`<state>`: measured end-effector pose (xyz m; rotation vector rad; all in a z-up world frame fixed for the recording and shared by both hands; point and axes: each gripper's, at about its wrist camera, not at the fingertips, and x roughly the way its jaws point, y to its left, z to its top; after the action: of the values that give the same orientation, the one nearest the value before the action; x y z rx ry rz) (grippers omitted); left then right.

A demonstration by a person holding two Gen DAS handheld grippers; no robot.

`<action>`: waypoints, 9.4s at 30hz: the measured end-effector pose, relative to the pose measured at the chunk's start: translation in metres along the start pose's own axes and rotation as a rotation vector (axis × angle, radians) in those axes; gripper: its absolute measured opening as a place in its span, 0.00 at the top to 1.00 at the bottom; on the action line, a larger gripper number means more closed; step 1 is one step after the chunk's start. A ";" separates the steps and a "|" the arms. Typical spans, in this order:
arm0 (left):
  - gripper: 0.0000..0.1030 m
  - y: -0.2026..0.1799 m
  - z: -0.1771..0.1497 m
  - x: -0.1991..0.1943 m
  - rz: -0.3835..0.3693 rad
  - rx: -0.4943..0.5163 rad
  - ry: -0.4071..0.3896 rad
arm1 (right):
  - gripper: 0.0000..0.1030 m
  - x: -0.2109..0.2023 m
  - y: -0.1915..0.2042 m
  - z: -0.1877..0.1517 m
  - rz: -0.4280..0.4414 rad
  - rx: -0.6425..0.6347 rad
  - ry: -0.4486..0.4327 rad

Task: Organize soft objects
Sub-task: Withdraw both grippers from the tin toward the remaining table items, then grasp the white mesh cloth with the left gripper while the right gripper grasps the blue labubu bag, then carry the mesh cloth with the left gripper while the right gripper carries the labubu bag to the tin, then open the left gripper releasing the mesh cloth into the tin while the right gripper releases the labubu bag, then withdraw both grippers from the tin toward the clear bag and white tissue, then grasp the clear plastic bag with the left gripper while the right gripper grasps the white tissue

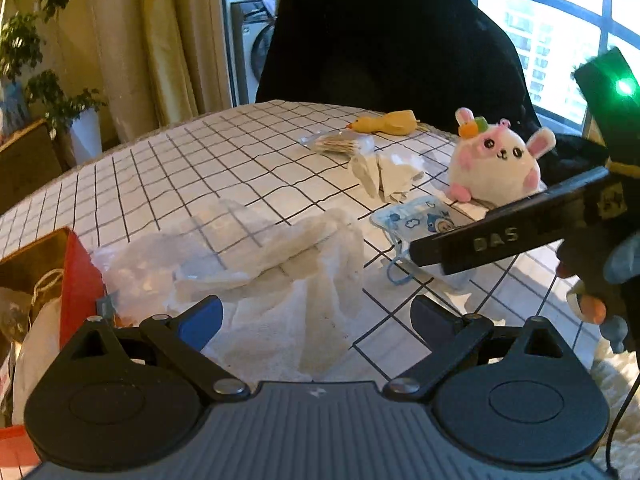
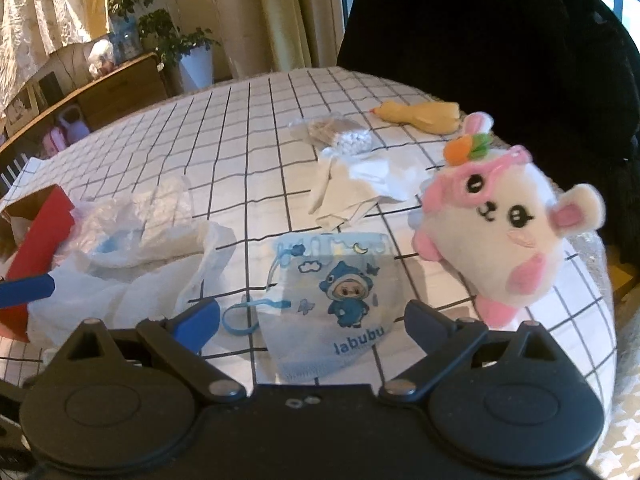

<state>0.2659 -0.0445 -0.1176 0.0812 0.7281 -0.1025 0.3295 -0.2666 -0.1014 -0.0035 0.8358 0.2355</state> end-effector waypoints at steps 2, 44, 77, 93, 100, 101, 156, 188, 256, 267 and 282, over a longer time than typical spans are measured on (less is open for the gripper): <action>0.02 -0.004 -0.001 0.005 0.007 0.015 0.009 | 0.05 0.006 0.003 -0.001 -0.009 -0.020 0.007; 0.90 0.025 0.010 0.024 -0.054 -0.154 0.084 | 0.97 -0.003 0.009 -0.004 -0.061 -0.099 -0.023; 0.91 0.116 0.068 -0.119 -0.082 -0.348 -0.133 | 0.97 -0.138 0.057 0.015 0.259 -0.079 -0.211; 0.91 0.179 0.066 -0.153 0.057 -0.392 -0.182 | 0.97 -0.129 0.143 0.036 0.394 -0.202 -0.193; 0.91 0.208 0.055 -0.151 0.127 -0.411 -0.166 | 0.97 -0.116 0.189 0.044 0.441 -0.275 -0.172; 0.91 0.212 0.053 -0.150 0.133 -0.415 -0.164 | 0.97 -0.113 0.196 0.044 0.445 -0.283 -0.168; 0.87 0.259 -0.028 -0.028 0.169 -0.437 0.169 | 0.76 -0.010 0.292 0.014 0.418 -0.416 0.080; 0.23 0.211 0.008 -0.116 0.179 -0.377 -0.050 | 0.23 -0.092 0.206 0.025 0.458 -0.221 -0.103; 0.03 0.090 0.056 0.117 0.221 -0.369 0.198 | 0.11 0.077 0.008 0.088 -0.106 0.016 -0.008; 0.42 0.084 0.057 0.117 0.250 -0.307 0.153 | 0.29 0.090 0.010 0.082 -0.156 -0.033 0.013; 0.94 0.095 0.056 0.099 0.149 -0.342 0.111 | 0.86 0.071 -0.006 0.072 -0.153 0.019 -0.032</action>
<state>0.3878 0.0371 -0.1390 -0.1864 0.8391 0.1704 0.4296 -0.2510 -0.1054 -0.0457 0.8020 0.0839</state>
